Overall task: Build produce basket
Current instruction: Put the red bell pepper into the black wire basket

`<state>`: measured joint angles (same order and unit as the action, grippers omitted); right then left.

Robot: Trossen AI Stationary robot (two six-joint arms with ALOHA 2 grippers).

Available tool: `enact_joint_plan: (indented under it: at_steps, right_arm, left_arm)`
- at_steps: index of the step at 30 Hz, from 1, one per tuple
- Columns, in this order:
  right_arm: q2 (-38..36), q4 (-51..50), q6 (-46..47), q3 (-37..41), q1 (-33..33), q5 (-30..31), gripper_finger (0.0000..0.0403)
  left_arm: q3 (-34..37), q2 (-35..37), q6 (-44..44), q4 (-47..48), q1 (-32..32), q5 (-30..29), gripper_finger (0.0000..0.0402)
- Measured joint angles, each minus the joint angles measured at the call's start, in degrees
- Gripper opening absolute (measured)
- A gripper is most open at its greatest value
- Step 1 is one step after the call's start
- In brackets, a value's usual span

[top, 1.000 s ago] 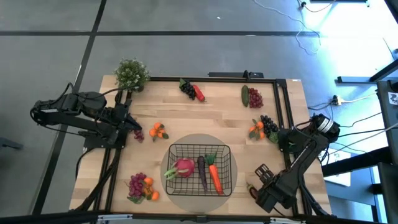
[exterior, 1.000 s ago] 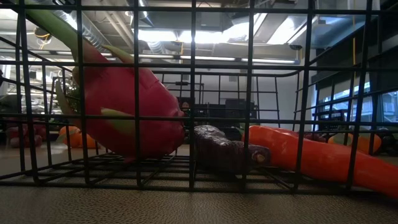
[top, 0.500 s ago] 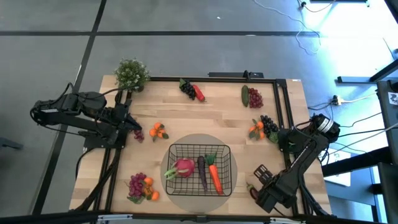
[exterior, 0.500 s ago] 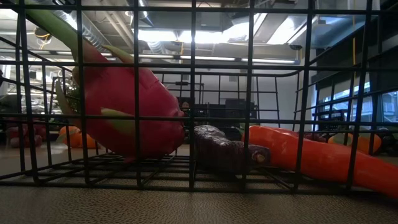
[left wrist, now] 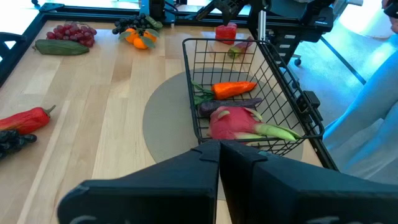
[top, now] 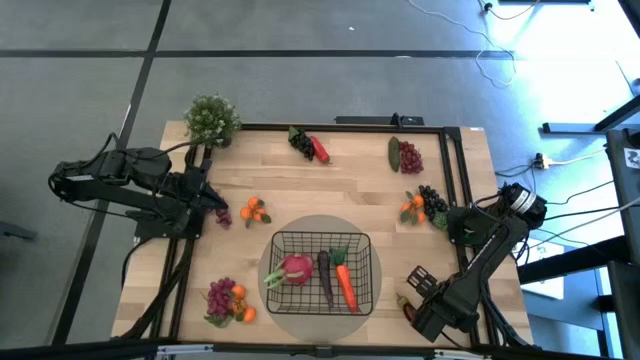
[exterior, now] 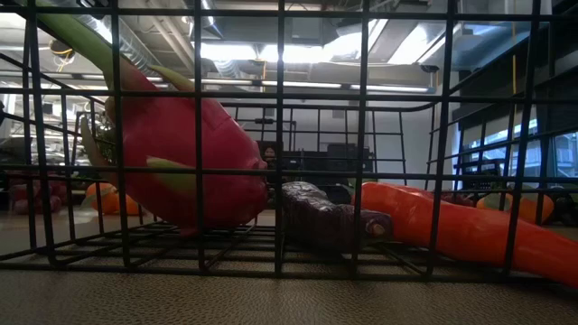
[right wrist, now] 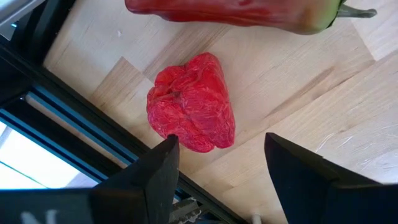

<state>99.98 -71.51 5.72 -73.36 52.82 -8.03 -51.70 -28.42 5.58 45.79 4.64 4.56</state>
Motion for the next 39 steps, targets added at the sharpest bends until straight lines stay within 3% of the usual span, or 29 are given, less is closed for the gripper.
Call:
enact_joint_plan:
  at_steps: [20,23,26,34,39]
  right_arm:
    - [0.00,0.90,-0.03,0.52,0.74,-0.20,0.0220]
    - [0.00,0.95,-3.86,0.52,0.70,-2.40,0.0223]
    - [0.00,0.95,-9.10,0.52,0.76,-4.95,0.0241]
    - [0.00,2.13,-7.61,1.91,1.07,-1.89,0.0331]
    - [0.04,5.77,-7.45,3.93,1.07,-5.35,0.0361]
  left_arm:
    - [0.00,-0.01,0.00,0.00,-0.01,0.01,0.0000]
    - [0.00,0.00,0.00,0.00,-0.02,0.01,0.0000]
    - [0.00,0.01,0.00,0.01,0.00,0.01,0.0000]
    - [0.00,-0.01,0.00,0.01,-0.02,0.00,0.0000]
    - [0.00,0.02,0.00,0.00,-0.02,0.00,0.0000]
